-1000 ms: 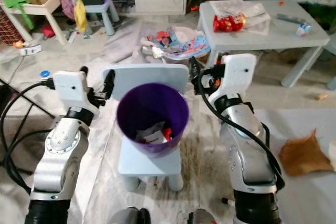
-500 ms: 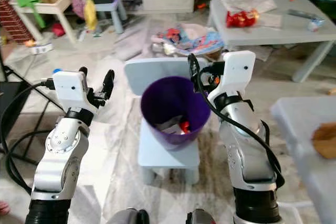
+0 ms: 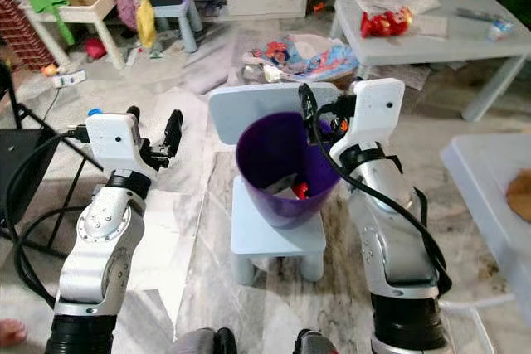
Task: Picking trash to rubbish bin
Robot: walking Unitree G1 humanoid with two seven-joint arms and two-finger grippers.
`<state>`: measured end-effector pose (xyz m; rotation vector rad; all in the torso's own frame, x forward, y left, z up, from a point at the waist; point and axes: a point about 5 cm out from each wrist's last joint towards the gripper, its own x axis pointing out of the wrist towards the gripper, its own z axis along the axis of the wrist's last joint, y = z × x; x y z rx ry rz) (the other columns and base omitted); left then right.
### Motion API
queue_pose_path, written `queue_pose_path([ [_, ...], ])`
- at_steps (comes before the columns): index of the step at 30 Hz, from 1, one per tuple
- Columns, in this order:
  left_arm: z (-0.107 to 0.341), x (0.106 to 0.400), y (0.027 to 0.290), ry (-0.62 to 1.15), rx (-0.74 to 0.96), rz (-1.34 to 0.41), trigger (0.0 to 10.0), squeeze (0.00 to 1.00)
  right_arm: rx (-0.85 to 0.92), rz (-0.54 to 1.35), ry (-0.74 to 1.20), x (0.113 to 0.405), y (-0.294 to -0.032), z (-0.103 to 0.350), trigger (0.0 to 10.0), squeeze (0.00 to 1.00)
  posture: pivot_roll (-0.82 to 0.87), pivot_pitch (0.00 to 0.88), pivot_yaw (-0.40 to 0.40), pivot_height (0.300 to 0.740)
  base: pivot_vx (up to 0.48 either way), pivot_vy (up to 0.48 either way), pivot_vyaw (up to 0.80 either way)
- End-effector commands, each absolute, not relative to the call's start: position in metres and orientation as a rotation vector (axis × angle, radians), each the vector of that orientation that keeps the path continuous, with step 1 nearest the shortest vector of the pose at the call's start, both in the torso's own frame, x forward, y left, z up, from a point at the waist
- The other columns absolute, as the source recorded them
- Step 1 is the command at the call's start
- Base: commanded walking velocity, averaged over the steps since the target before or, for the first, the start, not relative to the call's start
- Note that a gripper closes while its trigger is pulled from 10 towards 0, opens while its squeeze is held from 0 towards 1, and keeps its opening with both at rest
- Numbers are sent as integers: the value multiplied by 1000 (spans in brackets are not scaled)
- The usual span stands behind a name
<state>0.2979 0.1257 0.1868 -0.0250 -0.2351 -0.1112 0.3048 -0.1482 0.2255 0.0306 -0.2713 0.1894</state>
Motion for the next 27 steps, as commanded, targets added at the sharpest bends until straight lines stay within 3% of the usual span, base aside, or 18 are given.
queue_pose_path([
  [1, 186, 300, 124, -228, -14, -117, 10000, 0, 34, 179, -271, 305, -150, 227, 10000, 259, -24, 178, 23, 740, 0, 0, -788],
  [21, 186, 301, 122, -226, -11, -95, 10000, 0, 25, 207, -265, 305, -145, 224, 10000, 259, -16, 165, 21, 740, 0, 0, -792],
  [27, 185, 301, 121, -219, -17, -106, 10000, 0, 28, 210, -268, 305, -144, 224, 10000, 247, -15, 165, 23, 740, 0, 0, 0],
])
